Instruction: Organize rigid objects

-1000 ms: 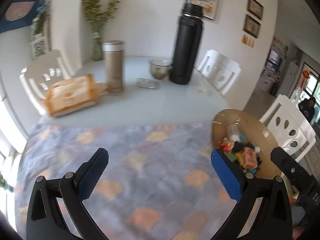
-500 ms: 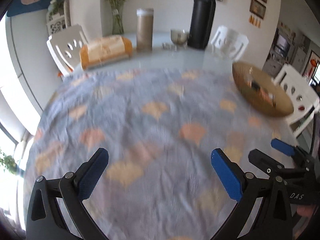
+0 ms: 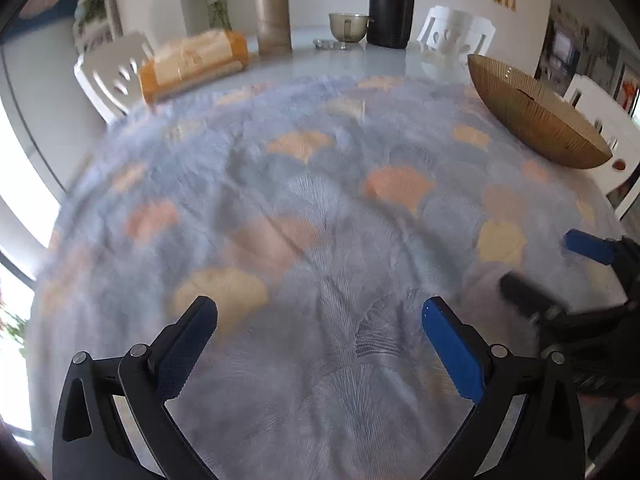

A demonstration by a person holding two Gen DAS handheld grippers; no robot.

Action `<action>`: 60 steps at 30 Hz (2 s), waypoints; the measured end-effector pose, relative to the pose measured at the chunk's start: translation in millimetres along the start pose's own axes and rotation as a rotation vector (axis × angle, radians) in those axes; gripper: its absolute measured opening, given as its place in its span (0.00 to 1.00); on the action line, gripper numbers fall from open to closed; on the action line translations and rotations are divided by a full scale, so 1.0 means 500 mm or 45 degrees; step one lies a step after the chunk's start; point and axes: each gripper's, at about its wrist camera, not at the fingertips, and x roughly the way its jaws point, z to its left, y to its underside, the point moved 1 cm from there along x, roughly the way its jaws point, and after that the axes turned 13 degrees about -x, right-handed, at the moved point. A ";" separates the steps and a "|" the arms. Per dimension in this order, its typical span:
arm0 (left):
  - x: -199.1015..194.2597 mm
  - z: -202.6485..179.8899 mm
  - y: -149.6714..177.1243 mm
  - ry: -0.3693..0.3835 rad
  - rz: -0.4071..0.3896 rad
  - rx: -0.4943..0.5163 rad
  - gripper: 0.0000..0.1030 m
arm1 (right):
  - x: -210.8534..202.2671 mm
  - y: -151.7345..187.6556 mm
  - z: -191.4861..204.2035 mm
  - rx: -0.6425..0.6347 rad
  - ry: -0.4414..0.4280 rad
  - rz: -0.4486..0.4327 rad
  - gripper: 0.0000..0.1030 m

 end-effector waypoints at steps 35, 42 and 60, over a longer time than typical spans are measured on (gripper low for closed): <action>0.042 0.001 0.026 -0.011 0.007 0.009 1.00 | 0.015 0.004 -0.010 0.046 -0.024 0.011 1.00; 0.053 0.006 0.037 -0.009 0.008 0.006 1.00 | 0.014 0.005 -0.010 0.047 -0.024 0.010 1.00; 0.054 0.006 0.037 -0.009 0.008 0.006 1.00 | 0.012 0.005 -0.012 0.047 -0.024 0.010 1.00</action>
